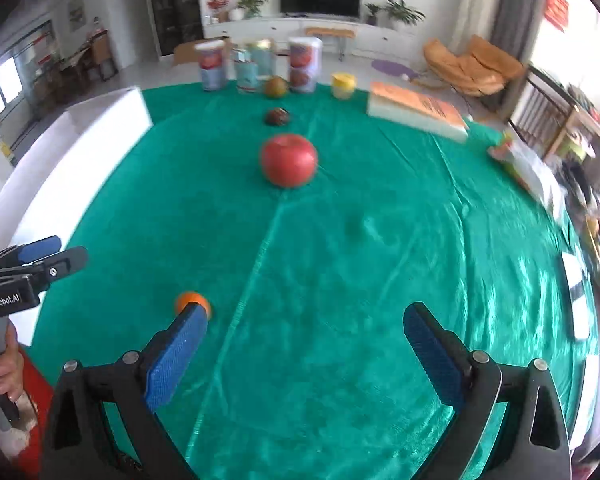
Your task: Organize fruits
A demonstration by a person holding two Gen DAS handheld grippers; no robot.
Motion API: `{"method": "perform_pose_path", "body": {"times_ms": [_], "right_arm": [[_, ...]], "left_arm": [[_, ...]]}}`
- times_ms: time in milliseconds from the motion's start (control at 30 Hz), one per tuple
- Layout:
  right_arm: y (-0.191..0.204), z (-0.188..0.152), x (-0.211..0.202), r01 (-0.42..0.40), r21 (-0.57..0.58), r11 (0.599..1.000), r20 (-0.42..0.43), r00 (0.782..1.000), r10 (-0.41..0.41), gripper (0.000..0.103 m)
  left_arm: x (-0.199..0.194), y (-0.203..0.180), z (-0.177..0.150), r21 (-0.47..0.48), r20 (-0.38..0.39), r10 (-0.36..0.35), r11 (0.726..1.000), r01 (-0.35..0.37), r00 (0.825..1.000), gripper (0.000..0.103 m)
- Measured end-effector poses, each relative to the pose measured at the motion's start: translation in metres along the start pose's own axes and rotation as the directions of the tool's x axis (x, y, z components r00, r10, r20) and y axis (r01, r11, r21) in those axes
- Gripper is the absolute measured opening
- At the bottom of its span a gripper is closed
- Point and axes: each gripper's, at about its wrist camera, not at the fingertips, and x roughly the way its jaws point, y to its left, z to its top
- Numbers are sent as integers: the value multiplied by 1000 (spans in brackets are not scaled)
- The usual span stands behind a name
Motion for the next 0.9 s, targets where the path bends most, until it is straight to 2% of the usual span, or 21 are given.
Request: {"method": "perform_pose_path", "body": {"times_ms": [67, 100, 133, 167, 233, 300, 367, 467, 900], "right_arm": [[-26, -19, 21, 52, 48, 997, 5, 999, -52, 98], [-33, -24, 30, 74, 50, 996, 16, 997, -75, 98], [-36, -26, 37, 88, 52, 995, 30, 995, -90, 98], [-40, -25, 42, 95, 57, 994, 44, 994, -97, 98], [-43, -20, 49, 100, 75, 992, 72, 992, -105, 98], [-43, -11, 54, 113, 94, 989, 93, 988, -121, 98], [-41, 1, 68, 132, 91, 987, 94, 986, -140, 98], [-44, 7, 91, 95, 123, 988, 72, 992, -105, 103], [-46, 6, 93, 85, 121, 989, 72, 993, -94, 103]], "left_arm": [[32, 8, 0, -36, -17, 20, 999, -21, 1000, 92], [39, 9, 1, -36, 10, 49, 998, -49, 999, 92], [38, 5, 5, -11, 83, 95, 995, -94, 992, 92], [39, 4, 9, 8, 114, 126, 992, -128, 985, 93], [51, 3, 20, 12, 87, 125, 992, -126, 988, 93], [61, 0, 27, 38, 98, 153, 987, -157, 983, 95], [74, -3, 34, 81, 111, 190, 977, -199, 975, 102], [85, 0, 45, 76, 105, 181, 979, -190, 978, 103], [87, -2, 45, 82, 107, 182, 978, -191, 978, 103]]}}
